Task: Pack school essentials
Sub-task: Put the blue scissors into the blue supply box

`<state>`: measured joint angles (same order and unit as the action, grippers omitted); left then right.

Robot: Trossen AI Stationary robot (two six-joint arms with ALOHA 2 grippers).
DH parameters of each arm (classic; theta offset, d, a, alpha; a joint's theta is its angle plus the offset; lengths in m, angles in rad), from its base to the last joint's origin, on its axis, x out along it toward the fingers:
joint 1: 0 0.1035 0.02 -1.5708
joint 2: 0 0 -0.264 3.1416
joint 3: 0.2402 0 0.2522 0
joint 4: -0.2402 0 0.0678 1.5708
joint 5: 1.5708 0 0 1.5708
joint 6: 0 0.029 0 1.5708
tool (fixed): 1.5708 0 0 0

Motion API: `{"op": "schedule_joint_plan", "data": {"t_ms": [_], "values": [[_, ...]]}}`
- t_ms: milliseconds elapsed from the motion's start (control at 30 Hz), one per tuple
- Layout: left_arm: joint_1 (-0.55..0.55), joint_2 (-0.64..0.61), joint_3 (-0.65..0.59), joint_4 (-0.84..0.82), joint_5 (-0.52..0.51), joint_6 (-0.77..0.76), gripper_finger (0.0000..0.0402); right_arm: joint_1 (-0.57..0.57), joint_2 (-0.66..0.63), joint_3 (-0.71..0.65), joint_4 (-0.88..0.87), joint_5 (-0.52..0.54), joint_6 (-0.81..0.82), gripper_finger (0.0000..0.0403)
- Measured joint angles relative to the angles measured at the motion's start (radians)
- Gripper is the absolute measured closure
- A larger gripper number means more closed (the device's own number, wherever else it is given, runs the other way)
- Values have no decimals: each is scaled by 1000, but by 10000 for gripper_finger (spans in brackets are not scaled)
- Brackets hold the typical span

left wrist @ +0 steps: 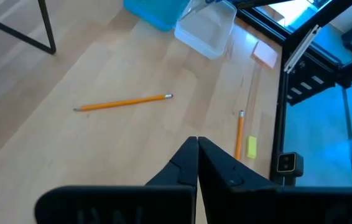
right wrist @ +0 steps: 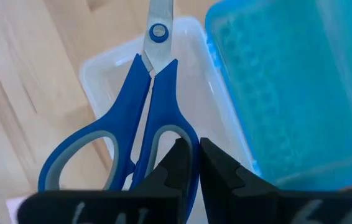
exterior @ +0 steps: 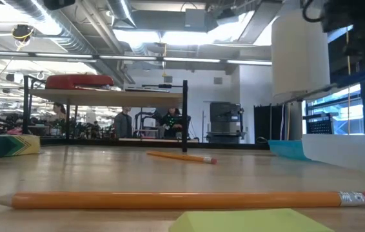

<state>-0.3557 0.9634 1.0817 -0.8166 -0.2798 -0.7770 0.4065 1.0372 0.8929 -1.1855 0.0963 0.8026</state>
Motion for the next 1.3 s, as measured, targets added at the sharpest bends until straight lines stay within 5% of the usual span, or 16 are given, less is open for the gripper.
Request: {"op": "schedule_joint_plan", "data": {"t_ms": [533, 1300], "values": [[0, 0, 0, 175, 36, 261, 401, 104, -67, -97, -70, -43, 90, 374], [0, 0, 0, 182, 21, 263, 401, 100, 40, -133, 17, -37, 78, 371]]}}
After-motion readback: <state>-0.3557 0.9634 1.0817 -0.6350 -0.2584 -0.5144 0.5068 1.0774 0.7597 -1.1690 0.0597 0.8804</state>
